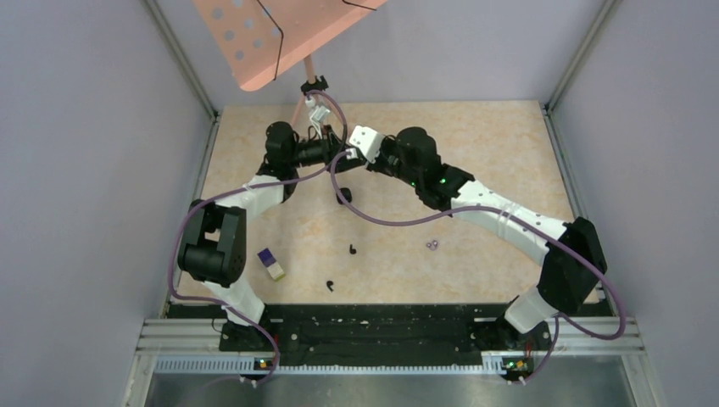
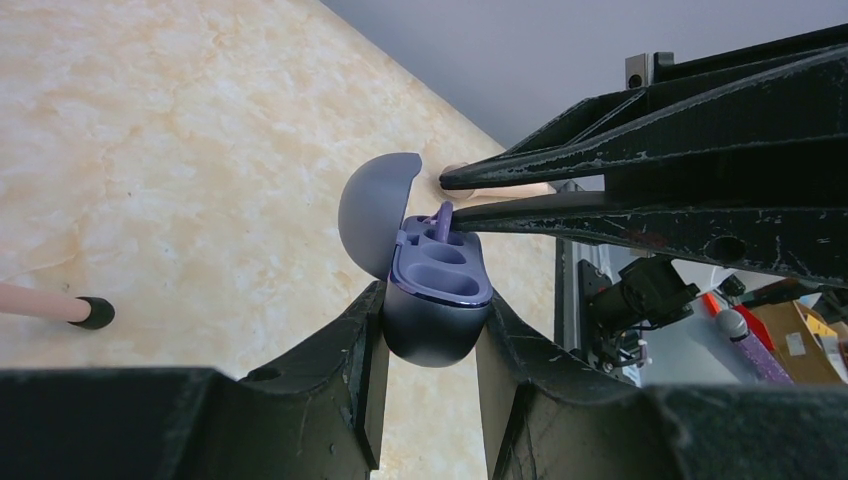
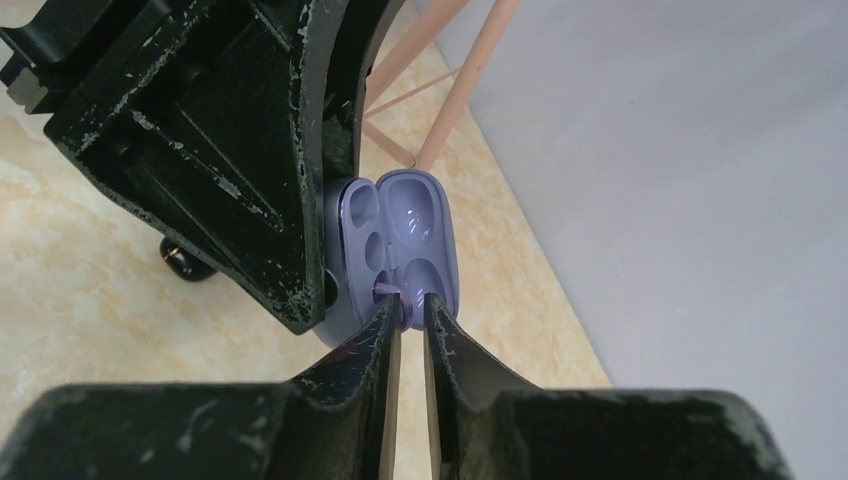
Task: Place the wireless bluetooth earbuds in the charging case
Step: Place the earbud in the charging case.
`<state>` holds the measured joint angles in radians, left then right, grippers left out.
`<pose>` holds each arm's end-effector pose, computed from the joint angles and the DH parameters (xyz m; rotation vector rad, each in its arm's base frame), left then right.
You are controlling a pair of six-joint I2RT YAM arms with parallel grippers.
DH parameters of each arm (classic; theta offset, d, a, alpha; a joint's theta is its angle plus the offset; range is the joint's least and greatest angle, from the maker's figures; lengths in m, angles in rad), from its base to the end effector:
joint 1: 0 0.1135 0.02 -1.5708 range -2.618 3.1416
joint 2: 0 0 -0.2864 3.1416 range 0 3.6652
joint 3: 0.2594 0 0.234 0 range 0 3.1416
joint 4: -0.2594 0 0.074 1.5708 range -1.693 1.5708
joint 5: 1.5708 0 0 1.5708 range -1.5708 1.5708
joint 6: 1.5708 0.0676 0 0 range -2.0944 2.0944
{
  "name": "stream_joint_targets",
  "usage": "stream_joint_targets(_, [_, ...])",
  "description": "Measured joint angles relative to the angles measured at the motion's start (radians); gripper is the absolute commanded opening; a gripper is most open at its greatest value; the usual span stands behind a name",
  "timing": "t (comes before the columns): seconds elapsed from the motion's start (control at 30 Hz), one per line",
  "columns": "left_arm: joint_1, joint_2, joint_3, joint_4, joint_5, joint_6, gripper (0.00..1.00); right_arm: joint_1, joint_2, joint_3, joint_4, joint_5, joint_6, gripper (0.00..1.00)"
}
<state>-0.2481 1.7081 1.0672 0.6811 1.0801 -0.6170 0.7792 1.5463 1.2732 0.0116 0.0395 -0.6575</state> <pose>0.3558 -0.1516 0.3143 0.6428 1.6403 -1.4657 0.2749 0.2677 0.3600 -1.1849 1.3977 0.0494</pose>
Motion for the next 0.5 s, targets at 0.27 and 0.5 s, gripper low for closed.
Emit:
stream_joint_targets(0.27, [0.000,0.000,-0.030,0.016,0.005,0.023,0.00,-0.016,-0.019,0.100,-0.198,-0.075,0.025,0.34])
stream_joint_targets(0.5, [0.000,0.000,-0.031,0.023,0.017,0.038,0.00,-0.115,-0.132,0.117,-0.385,-0.257,0.086,0.38])
